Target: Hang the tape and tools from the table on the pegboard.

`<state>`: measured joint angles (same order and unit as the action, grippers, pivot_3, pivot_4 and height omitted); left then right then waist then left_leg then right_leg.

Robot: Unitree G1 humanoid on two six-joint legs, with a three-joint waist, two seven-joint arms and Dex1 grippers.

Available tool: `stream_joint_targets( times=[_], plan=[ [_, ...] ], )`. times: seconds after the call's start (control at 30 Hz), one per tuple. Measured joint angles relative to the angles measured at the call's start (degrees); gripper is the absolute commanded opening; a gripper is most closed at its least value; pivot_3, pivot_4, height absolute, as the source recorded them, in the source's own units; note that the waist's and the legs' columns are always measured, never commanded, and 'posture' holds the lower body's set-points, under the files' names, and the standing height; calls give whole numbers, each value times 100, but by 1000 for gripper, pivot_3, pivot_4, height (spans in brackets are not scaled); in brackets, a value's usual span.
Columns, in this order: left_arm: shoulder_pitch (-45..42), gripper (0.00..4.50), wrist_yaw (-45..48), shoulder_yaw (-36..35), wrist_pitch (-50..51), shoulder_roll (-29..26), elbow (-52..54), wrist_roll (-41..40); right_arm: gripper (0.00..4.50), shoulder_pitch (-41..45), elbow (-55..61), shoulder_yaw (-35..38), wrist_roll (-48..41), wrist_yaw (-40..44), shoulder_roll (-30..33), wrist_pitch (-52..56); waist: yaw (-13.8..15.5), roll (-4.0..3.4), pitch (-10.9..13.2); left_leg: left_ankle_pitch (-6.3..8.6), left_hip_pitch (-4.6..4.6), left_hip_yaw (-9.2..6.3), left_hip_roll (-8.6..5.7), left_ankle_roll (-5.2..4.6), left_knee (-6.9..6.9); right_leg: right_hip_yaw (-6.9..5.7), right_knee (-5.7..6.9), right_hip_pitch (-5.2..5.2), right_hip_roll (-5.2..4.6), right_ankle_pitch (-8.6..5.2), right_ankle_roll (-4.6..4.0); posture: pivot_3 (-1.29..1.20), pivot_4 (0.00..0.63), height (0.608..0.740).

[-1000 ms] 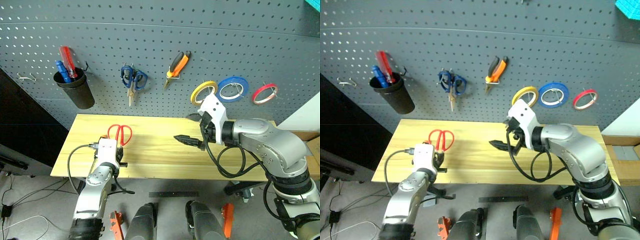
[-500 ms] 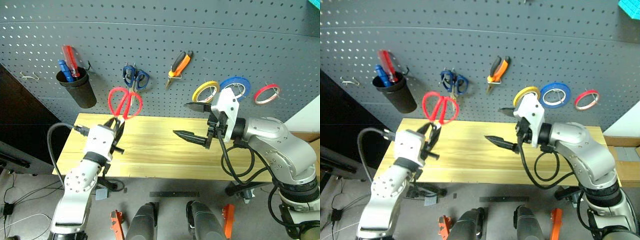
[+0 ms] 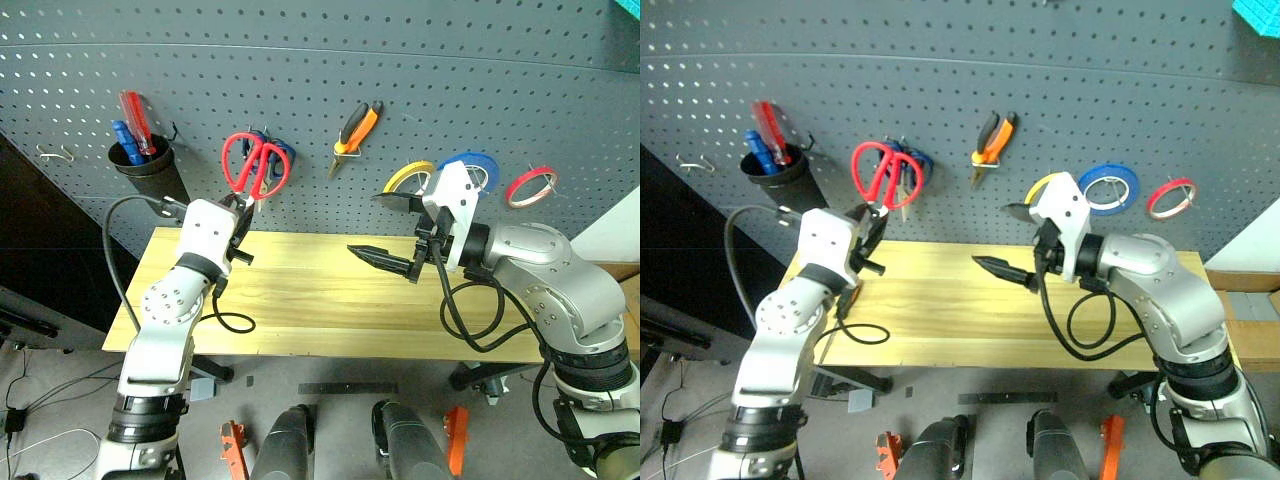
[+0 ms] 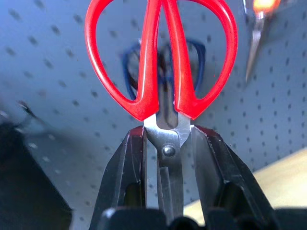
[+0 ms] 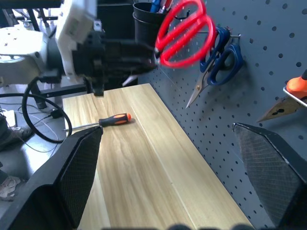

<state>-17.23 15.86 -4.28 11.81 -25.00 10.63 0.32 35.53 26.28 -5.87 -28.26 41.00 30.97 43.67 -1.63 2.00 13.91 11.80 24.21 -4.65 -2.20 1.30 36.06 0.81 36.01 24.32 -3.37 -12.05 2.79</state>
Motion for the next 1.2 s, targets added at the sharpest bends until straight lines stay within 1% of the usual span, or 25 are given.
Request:
stream_joint_targets(
  times=[0.17, 0.23, 0.33, 0.37, 0.4, 0.43, 0.53, 0.6, 0.67, 0.73, 0.8, 0.83, 0.87, 0.93, 0.97, 1.0, 1.1, 1.2],
  plan=[
    [-192, 1009, 119, 183, -18, -2, -428, 137, 4500, 198, -147, 0, 25, -4, -79, -73, -4, -2, 2, 0, 0, -1, 1, 0, -1, -1, 1, 1, 0, 3, -5, -44, 237, 740],
    [-259, 1734, 132, 202, -17, -3, -516, 202, 4500, 235, -179, 0, 35, -14, -134, -103, -4, -2, 2, 0, 0, -2, 1, 0, -1, 0, 1, 1, 0, 5, -8, -48, 237, 740],
    [-373, 2624, 193, 248, -56, -38, -690, 257, 4500, 317, -212, -4, 50, -104, -306, -160, -6, -4, 3, 0, 0, -4, 1, 0, -1, 3, 3, 2, 0, 6, -9, -49, 238, 740],
    [-383, 3027, 223, 262, -77, -38, -697, 270, 4500, 355, -212, -4, 51, -119, -331, -183, -6, -4, 4, 0, 0, -5, 1, 0, -1, 3, 2, 2, 0, 6, -10, -50, 239, 740],
    [-385, 3277, 231, 270, -84, -38, -698, 281, 4500, 377, -212, -5, 53, -138, -360, -187, -7, -4, 4, 0, 0, -7, 1, 0, -1, 3, 2, 2, 0, 7, -10, -50, 239, 740],
    [-386, 3685, 234, 272, -85, -38, -699, 294, 4500, 387, -212, -12, 56, -161, -411, -192, -8, -4, 4, 0, 0, -10, 1, 0, -1, 3, 3, 2, 0, 7, -10, -49, 240, 740],
    [-338, 4489, 237, 279, -76, -37, -678, 317, 4500, 380, -212, -111, 59, -221, -456, -187, -11, -6, 5, 0, -1, -11, 2, 0, -1, 5, 3, 3, -1, 7, -10, -49, 244, 740],
    [15, 4489, 256, 300, 93, -41, -449, 346, 4500, 298, -140, -200, 53, -311, -500, -94, -27, -9, 6, 1, -9, -7, 3, 0, -4, 14, 4, 2, -2, 7, -10, -47, 253, 740],
    [522, 4489, 283, 327, 436, -41, -146, 349, 4500, 88, 30, -292, 41, -582, -654, 238, -52, -13, 10, 5, -10, -6, 6, 0, -8, 16, 8, 4, -2, 6, -11, -44, 267, 740],
    [1015, 4489, 309, 309, 923, 2, 71, 288, 4500, -162, 130, -536, 47, -1017, -924, 740, -60, -19, 35, 5, -9, -11, 13, 0, -8, 13, 14, 8, -2, 4, -15, -41, 278, 740],
    [1293, 4489, 310, 41, 1484, 80, 248, 25, 4500, -314, 177, -775, 67, -1564, -1368, 1316, -58, -19, 64, 5, -8, -15, 26, 0, -5, 11, 16, 11, -2, 1, -21, -33, 294, 740],
    [1315, 4489, 322, -144, 1750, 87, 276, -127, 4500, -334, 193, -887, 64, -1799, -1586, 1589, -56, -22, 80, 4, -9, -16, 31, 1, -1, 7, 20, 11, 2, -2, -17, -30, 300, 740],
    [1294, 4489, 359, -354, 1977, 68, 277, -284, 4500, -335, 221, -942, 64, -1986, -1737, 1820, -53, -25, 103, 3, -11, -17, 35, 2, 2, 5, 25, 11, 13, -11, -4, -29, 305, 740],
    [1182, 4489, 485, -735, 2471, -55, 222, -599, 4500, -329, 276, -1017, 64, -2272, -1980, 2192, -36, -29, 131, 3, -16, -18, 41, 3, 6, 1, 32, 9, 24, -14, -5, -29, 329, 740],
    [1097, 4489, 567, -897, 2725, -146, 152, -747, 4500, -300, 273, -1061, 68, -2378, -2087, 2347, -28, -32, 157, 3, -22, -16, 40, 3, 6, 1, 34, 5, 28, -19, -11, -30, 336, 740],
    [954, 4489, 707, -1018, 3038, -363, -53, -909, 4500, -240, 233, -1128, 89, -2505, -2211, 2519, -29, -34, 190, 3, -30, -12, 40, 3, 6, 1, 40, 4, 30, -29, -27, -33, 345, 740],
    [613, 4489, 889, -1247, 3543, -716, -639, -1132, 4500, -76, 25, -1275, 187, -2745, -2548, 2810, -50, -31, 285, 3, -31, -2, 31, 3, 5, 10, 79, 22, 25, -40, -11, -39, 364, 740],
    [292, 4489, 986, -1264, 3662, -929, -1309, -1187, 4500, 121, -208, -1353, 268, -2884, -2760, 2961, -60, -17, 377, 4, -12, -3, 29, 6, -2, 11, 96, 59, 22, -45, -14, -43, 378, 740]
  ],
)
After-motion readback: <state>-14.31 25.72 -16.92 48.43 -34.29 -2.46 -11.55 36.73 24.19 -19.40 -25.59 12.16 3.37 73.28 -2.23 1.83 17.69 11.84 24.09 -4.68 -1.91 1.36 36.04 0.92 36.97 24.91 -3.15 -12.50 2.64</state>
